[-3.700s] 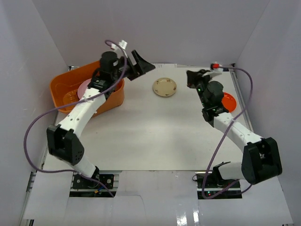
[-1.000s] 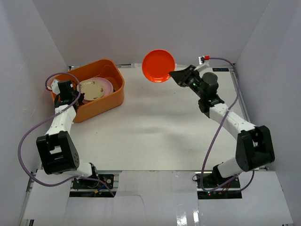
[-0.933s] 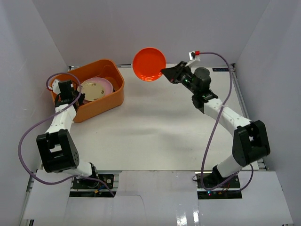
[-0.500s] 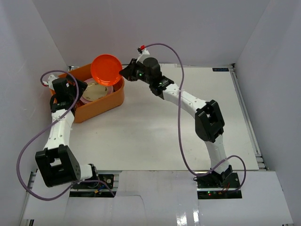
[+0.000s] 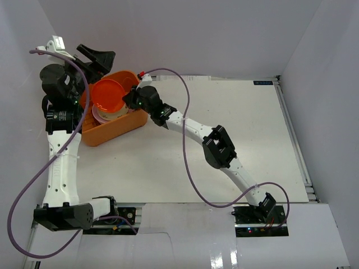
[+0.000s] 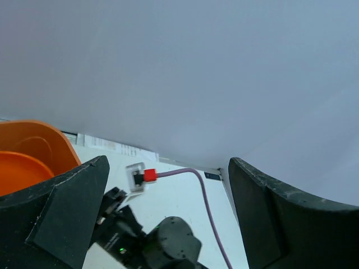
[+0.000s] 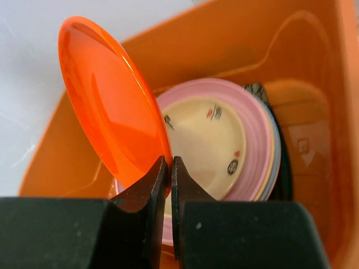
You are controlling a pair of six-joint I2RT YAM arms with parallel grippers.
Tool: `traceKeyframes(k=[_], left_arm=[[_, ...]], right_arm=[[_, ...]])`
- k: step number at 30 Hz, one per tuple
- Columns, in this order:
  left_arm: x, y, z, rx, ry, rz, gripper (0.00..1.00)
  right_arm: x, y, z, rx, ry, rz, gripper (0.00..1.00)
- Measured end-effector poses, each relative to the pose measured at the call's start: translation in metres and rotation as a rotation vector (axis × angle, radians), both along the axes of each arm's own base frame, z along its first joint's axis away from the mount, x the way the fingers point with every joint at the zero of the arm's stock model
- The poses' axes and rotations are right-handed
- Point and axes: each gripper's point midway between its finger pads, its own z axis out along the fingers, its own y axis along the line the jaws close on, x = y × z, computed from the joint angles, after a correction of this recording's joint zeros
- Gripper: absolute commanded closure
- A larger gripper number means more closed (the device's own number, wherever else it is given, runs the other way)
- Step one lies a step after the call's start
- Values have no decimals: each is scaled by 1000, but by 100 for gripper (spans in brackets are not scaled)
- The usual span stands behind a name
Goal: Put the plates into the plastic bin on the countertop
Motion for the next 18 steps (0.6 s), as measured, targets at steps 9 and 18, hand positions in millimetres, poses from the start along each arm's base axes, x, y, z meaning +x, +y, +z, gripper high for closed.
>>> traceKeyframes(k=[9, 18], left_arm=[[13, -16, -60, 0, 158, -63, 2], [9, -18, -58, 5, 154, -71, 2]], right_arm=[[-17, 23, -6, 9, -52, -29, 40], [-20, 12, -6, -17, -88, -43, 30]])
